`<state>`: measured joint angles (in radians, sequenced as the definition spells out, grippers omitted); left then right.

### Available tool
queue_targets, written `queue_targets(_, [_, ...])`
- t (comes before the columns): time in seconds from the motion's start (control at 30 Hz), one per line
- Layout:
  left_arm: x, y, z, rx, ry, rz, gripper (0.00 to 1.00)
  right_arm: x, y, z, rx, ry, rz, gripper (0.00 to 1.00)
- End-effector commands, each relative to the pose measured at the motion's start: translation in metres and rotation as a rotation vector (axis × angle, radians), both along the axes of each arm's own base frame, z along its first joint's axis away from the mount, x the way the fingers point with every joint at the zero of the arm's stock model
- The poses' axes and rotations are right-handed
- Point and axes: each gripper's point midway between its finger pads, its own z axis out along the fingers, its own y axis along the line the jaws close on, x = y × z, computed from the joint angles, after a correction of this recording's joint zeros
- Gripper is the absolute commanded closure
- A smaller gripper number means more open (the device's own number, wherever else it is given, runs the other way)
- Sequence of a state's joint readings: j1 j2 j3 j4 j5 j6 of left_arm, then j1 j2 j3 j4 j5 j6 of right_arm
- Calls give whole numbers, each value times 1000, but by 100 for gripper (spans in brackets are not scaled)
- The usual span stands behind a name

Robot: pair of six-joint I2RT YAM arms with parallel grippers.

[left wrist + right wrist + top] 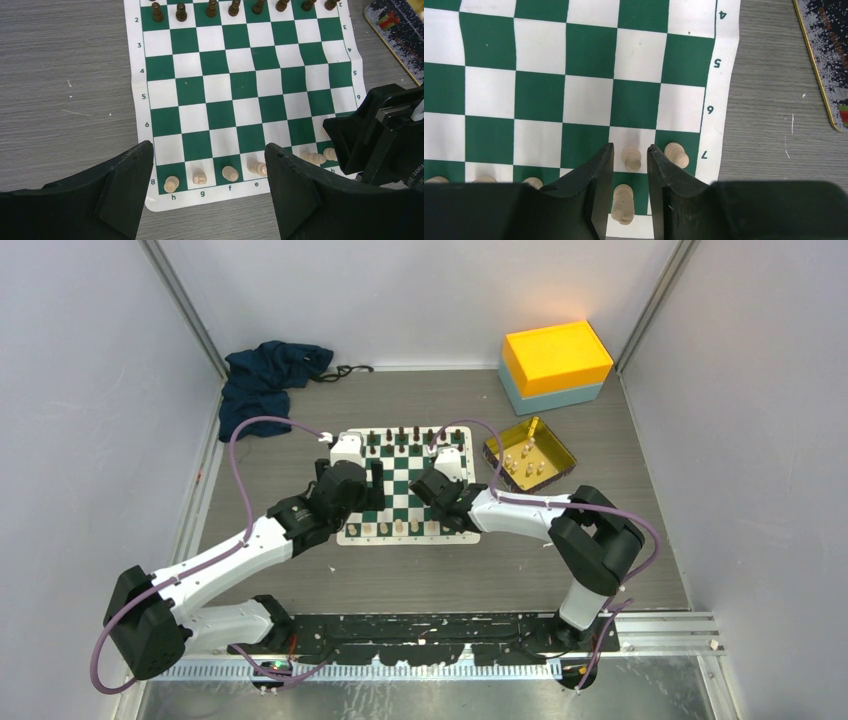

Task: Set up the chess pieces on the board
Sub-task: Adjust the chess piece on the chessboard.

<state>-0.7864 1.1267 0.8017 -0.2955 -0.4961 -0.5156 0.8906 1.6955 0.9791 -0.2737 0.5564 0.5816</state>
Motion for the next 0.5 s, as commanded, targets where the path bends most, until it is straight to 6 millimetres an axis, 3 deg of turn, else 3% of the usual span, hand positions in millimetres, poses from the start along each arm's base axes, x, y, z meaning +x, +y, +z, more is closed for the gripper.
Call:
queue_targets(0.0, [6, -4, 15, -40, -52, 8, 18, 12, 17, 35, 60, -73, 14, 63])
queue_targets(0.3, [7, -4, 21, -49, -62, 13, 18, 29, 11, 86, 71, -180, -17, 63])
queue_targets(0.37, [8, -4, 23, -50, -64, 14, 18, 37, 0, 99, 69, -214, -51, 63])
queue_targets(0.47, [9, -5, 26, -50, -68, 16, 17, 53, -31, 113, 79, -243, -141, 63])
